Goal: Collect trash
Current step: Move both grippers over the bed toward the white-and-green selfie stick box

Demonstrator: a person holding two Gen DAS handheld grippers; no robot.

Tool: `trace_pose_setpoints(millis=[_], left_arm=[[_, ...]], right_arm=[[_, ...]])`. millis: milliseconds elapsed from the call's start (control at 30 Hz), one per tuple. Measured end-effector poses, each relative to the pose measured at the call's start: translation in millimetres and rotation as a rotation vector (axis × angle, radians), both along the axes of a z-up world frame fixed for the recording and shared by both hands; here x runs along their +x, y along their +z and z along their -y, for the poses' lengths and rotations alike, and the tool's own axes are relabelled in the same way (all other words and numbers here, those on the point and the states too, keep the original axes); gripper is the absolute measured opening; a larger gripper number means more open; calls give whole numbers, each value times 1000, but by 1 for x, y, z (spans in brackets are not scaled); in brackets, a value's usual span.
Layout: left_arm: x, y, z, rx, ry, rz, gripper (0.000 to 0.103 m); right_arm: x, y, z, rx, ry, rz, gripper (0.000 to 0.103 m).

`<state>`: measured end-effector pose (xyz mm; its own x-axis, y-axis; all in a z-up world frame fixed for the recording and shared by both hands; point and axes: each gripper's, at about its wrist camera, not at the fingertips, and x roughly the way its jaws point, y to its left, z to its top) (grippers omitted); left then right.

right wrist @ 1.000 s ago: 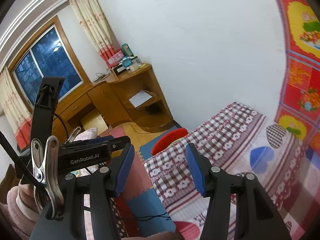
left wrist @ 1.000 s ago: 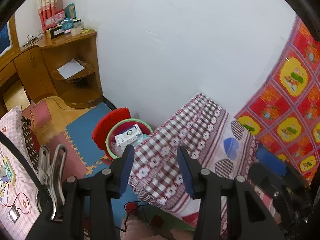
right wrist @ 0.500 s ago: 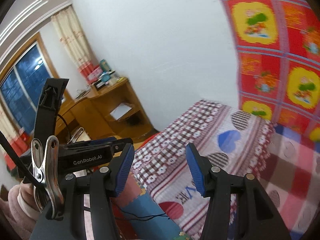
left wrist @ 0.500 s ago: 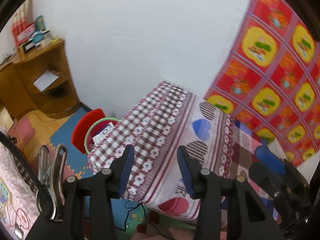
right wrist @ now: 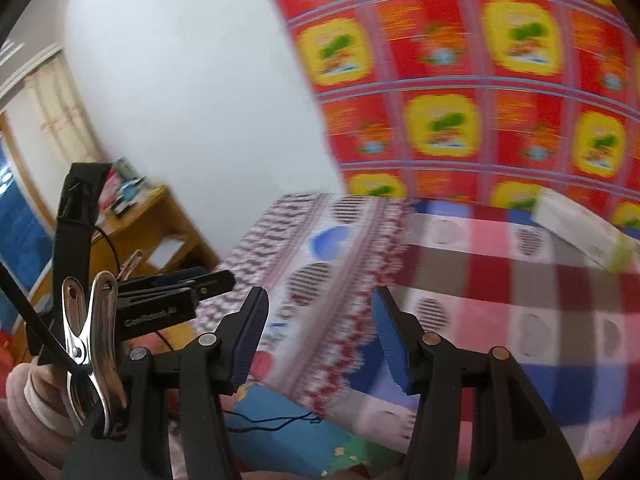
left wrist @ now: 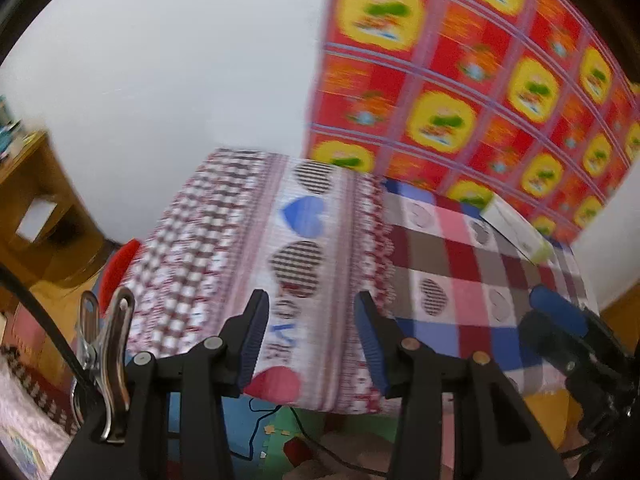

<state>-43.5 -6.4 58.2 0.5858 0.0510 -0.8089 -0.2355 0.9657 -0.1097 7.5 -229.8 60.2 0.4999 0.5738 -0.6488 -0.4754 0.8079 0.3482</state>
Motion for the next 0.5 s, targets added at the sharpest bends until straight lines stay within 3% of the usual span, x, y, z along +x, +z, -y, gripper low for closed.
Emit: trace_pose_setpoints(millis=[300, 500], left_arm=[[57, -9, 91, -76, -154, -16, 46], [110, -18, 149, -103, -179, -44, 46]], right_arm=[[43, -12, 109, -33, -182, -43, 55], [93, -30, 179, -58, -247, -70, 55]])
